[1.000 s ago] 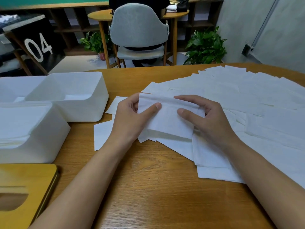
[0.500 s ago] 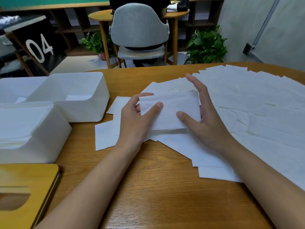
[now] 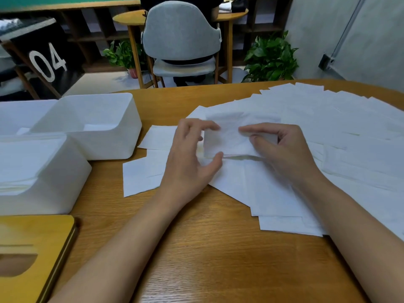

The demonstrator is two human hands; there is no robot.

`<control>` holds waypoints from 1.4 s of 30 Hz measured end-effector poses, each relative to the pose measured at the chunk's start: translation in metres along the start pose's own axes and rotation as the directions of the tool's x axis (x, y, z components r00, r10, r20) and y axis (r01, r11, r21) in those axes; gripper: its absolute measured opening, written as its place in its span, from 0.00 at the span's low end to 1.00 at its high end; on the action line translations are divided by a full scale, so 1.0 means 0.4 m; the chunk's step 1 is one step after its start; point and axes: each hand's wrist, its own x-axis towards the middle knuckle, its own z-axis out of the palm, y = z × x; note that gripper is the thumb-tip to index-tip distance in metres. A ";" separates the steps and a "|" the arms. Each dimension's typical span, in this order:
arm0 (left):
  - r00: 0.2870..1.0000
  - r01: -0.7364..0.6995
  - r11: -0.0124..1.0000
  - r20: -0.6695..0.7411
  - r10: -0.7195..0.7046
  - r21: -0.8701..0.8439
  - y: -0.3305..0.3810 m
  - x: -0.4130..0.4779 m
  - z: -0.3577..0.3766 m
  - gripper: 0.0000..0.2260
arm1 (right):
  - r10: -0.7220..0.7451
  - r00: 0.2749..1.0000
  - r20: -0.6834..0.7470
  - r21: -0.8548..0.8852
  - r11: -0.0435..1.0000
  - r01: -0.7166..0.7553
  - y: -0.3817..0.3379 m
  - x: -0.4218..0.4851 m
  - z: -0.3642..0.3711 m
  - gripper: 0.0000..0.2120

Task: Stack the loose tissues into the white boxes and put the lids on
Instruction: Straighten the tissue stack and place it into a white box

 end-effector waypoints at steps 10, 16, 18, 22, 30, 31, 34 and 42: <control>0.866 -0.300 0.954 0.414 0.281 -0.020 0.032 -0.026 0.016 0.13 | 0.063 0.993 -0.100 -0.036 0.997 -0.067 0.016 0.010 -0.006 0.17; 0.848 -0.243 0.969 0.476 0.236 -0.046 0.029 -0.035 0.033 0.09 | 0.041 0.997 -0.070 -0.051 0.998 -0.044 0.013 0.011 -0.003 0.18; 0.861 -0.240 0.969 0.448 0.240 -0.057 0.030 -0.037 0.040 0.07 | 0.039 0.997 -0.064 -0.052 0.998 -0.042 0.012 0.011 -0.003 0.17; 0.910 -0.191 0.975 0.351 0.218 -0.111 0.029 -0.033 0.036 0.06 | 0.043 0.998 -0.050 -0.055 0.997 -0.045 0.011 0.007 -0.004 0.17; 0.991 0.080 0.938 0.125 -0.040 -0.338 0.021 0.000 -0.016 0.04 | -0.042 0.998 0.056 0.135 0.990 0.034 -0.027 -0.011 0.004 0.16; 0.994 0.081 0.932 0.094 -0.050 -0.353 0.017 0.004 -0.022 0.05 | -0.043 0.995 0.089 0.166 0.986 0.027 -0.024 -0.014 0.006 0.19; 0.993 0.113 0.930 0.052 -0.102 -0.349 0.012 0.015 -0.037 0.06 | -0.014 0.978 0.209 0.225 0.974 -0.034 -0.012 -0.016 0.008 0.41; 0.996 0.028 0.994 0.092 -0.019 -0.107 0.003 0.023 -0.072 0.15 | -0.007 0.945 0.328 0.027 1.000 -0.002 -0.039 -0.030 0.023 0.14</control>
